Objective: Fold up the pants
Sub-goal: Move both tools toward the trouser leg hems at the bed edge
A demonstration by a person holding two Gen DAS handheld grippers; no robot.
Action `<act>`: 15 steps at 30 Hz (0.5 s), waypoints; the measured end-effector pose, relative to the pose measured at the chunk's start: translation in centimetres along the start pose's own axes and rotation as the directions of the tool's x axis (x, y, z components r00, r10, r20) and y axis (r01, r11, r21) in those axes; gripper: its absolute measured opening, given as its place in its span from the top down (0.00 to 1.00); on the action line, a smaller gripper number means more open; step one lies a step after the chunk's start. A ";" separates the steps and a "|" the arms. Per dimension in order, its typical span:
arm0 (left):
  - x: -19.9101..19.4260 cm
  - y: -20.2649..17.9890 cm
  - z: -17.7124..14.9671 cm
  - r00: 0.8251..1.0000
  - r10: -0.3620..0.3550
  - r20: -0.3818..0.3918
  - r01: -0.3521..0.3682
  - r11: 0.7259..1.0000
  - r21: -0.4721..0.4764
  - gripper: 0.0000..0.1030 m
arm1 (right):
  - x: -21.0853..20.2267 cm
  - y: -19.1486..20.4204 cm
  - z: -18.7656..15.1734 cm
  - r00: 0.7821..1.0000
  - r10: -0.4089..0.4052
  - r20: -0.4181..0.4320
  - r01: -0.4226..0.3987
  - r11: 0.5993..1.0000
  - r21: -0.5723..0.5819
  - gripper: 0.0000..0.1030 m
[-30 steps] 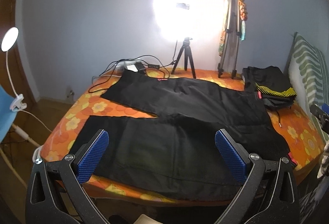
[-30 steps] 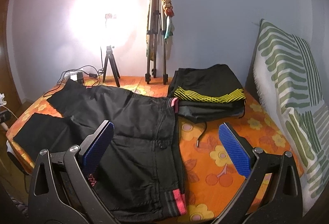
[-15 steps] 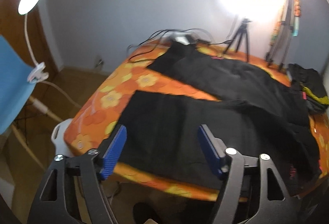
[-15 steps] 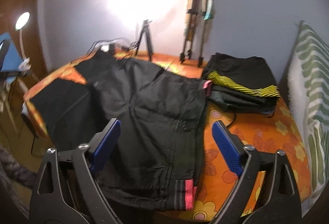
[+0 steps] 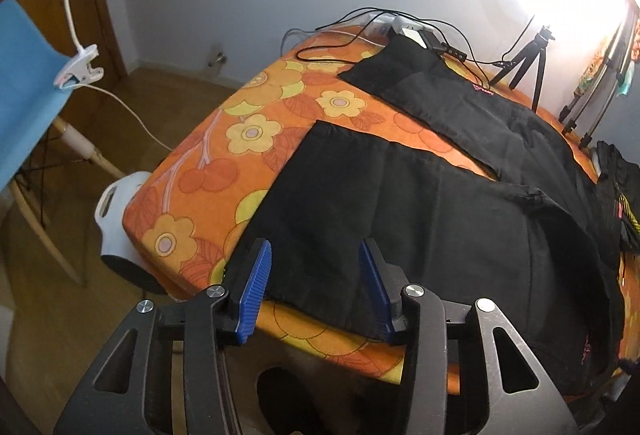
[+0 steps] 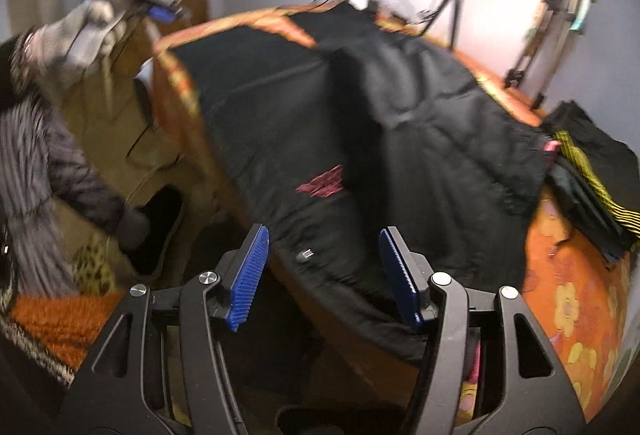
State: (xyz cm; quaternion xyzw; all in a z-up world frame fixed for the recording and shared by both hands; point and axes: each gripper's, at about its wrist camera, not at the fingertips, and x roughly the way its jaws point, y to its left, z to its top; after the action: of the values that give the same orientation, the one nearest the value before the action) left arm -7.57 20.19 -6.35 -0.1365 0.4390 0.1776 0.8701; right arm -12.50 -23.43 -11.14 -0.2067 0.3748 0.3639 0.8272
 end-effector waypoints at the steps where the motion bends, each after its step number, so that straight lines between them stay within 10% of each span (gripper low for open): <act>1: 0.0 -0.2 0.0 1.000 -0.002 0.003 0.002 1.000 0.007 0.57 | 0.3 0.2 -0.1 1.000 0.010 -0.012 -0.010 1.000 -0.004 0.41; 15: 0.9 -1.4 0.1 1.000 -0.012 0.009 0.011 0.998 0.064 0.57 | 3.5 2.4 0.9 0.996 0.012 -0.089 -0.024 0.992 -0.126 0.41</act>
State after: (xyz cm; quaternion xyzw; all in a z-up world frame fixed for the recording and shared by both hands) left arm -6.37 19.16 -6.95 -0.1102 0.4397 0.1589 0.8771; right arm -12.31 -19.78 -13.45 -0.2712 0.3889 0.3850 0.7918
